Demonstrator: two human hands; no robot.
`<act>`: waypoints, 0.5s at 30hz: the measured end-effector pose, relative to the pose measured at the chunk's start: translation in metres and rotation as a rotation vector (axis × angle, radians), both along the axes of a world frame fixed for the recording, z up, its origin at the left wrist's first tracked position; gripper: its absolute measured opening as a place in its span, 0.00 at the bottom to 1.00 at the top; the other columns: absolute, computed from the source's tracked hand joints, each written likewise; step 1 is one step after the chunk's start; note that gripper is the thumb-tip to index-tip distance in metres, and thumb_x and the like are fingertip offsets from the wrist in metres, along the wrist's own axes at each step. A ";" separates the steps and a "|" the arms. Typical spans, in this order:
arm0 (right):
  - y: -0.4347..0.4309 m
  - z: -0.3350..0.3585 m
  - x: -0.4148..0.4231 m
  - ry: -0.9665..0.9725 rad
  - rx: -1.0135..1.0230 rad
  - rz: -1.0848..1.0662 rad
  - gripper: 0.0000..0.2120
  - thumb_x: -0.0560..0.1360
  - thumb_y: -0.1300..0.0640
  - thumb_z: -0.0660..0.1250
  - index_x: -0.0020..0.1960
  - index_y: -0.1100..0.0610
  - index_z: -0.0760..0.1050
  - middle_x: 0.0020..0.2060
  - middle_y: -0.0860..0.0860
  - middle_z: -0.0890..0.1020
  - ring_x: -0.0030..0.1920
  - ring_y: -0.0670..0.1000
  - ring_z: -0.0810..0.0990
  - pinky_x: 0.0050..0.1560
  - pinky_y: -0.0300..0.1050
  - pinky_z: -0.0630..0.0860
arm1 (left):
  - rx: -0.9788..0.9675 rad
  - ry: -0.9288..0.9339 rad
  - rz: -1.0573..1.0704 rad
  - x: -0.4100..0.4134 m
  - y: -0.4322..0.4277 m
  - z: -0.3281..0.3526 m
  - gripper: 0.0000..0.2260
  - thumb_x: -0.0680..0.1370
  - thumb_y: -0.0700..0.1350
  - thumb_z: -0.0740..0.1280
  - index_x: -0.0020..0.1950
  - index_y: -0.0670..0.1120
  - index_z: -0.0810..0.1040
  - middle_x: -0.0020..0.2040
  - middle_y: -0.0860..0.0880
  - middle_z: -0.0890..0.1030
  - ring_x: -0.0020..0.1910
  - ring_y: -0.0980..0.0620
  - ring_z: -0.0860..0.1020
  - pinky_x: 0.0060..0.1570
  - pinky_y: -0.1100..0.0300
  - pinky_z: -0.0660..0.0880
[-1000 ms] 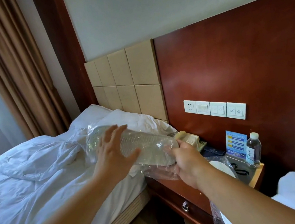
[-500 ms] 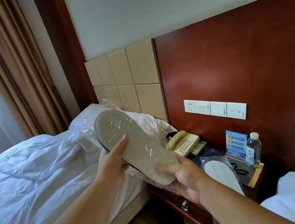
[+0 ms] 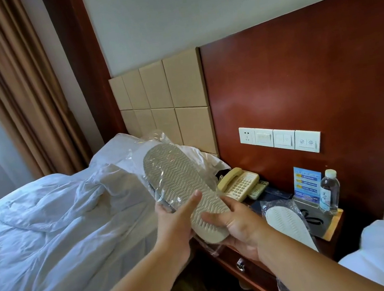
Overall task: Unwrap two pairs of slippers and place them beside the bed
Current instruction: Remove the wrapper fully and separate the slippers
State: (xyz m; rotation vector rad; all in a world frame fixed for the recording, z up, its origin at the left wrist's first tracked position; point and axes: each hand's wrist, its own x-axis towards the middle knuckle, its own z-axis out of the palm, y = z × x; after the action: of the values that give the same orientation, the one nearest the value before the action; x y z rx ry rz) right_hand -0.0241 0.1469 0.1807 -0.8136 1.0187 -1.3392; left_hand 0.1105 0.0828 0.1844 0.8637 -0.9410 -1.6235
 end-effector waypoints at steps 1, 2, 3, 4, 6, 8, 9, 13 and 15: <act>0.000 -0.002 0.000 0.012 0.005 0.000 0.28 0.66 0.62 0.79 0.63 0.52 0.76 0.53 0.56 0.85 0.53 0.59 0.84 0.50 0.59 0.81 | -0.018 0.010 0.012 -0.002 0.000 0.000 0.41 0.58 0.44 0.86 0.66 0.52 0.71 0.58 0.40 0.83 0.52 0.37 0.83 0.51 0.36 0.79; 0.001 -0.004 -0.001 0.013 0.014 0.002 0.28 0.65 0.63 0.80 0.62 0.52 0.76 0.52 0.56 0.85 0.53 0.60 0.84 0.48 0.60 0.81 | -0.035 0.025 0.036 0.000 -0.003 0.002 0.37 0.61 0.40 0.84 0.65 0.49 0.72 0.58 0.39 0.83 0.52 0.37 0.83 0.50 0.37 0.79; 0.002 -0.005 -0.002 0.015 0.024 0.010 0.28 0.64 0.64 0.80 0.62 0.52 0.76 0.52 0.57 0.85 0.52 0.61 0.84 0.47 0.60 0.82 | -0.047 0.041 0.067 0.003 -0.008 0.006 0.33 0.64 0.38 0.82 0.65 0.46 0.72 0.57 0.39 0.83 0.51 0.38 0.84 0.46 0.40 0.81; 0.003 -0.005 -0.005 0.025 0.034 0.014 0.29 0.63 0.65 0.80 0.62 0.52 0.76 0.52 0.57 0.85 0.53 0.62 0.84 0.48 0.60 0.82 | -0.053 0.048 0.099 0.006 -0.012 0.011 0.30 0.66 0.37 0.80 0.65 0.44 0.73 0.56 0.39 0.84 0.49 0.39 0.85 0.42 0.44 0.82; 0.004 -0.006 -0.011 0.067 0.048 0.008 0.31 0.62 0.65 0.81 0.62 0.52 0.76 0.53 0.56 0.85 0.54 0.61 0.83 0.50 0.64 0.81 | -0.078 -0.005 0.130 0.013 -0.020 0.020 0.27 0.68 0.39 0.80 0.64 0.42 0.74 0.55 0.40 0.84 0.46 0.42 0.85 0.32 0.52 0.81; 0.003 -0.006 -0.016 0.082 0.056 0.003 0.30 0.62 0.66 0.80 0.61 0.52 0.77 0.52 0.56 0.85 0.54 0.60 0.83 0.51 0.65 0.80 | -0.097 -0.080 0.138 0.014 -0.026 0.022 0.26 0.68 0.41 0.79 0.64 0.43 0.75 0.54 0.40 0.84 0.43 0.43 0.85 0.24 0.58 0.77; 0.003 -0.006 -0.017 0.081 0.063 -0.004 0.29 0.62 0.67 0.80 0.60 0.52 0.77 0.52 0.55 0.85 0.54 0.60 0.83 0.50 0.64 0.81 | -0.090 -0.092 0.136 0.013 -0.027 0.021 0.27 0.68 0.42 0.80 0.64 0.44 0.74 0.55 0.41 0.84 0.44 0.43 0.85 0.24 0.58 0.76; 0.000 -0.011 -0.020 0.073 0.075 -0.036 0.29 0.64 0.67 0.79 0.61 0.52 0.76 0.49 0.54 0.86 0.50 0.59 0.85 0.47 0.61 0.82 | 0.016 -0.103 -0.017 0.005 -0.026 0.008 0.37 0.62 0.46 0.84 0.66 0.54 0.69 0.57 0.43 0.84 0.49 0.41 0.85 0.39 0.45 0.81; -0.002 -0.015 -0.021 0.067 0.083 -0.045 0.29 0.65 0.67 0.79 0.62 0.52 0.75 0.48 0.54 0.87 0.49 0.58 0.85 0.48 0.62 0.82 | 0.046 -0.098 -0.100 -0.002 -0.023 -0.002 0.37 0.61 0.49 0.84 0.66 0.55 0.70 0.57 0.43 0.84 0.50 0.39 0.84 0.45 0.40 0.80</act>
State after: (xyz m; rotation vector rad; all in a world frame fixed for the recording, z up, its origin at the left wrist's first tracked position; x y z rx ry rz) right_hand -0.0446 0.1450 0.1654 -0.7816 1.1434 -1.3064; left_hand 0.1085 0.0601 0.1828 0.9481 -1.0323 -1.7065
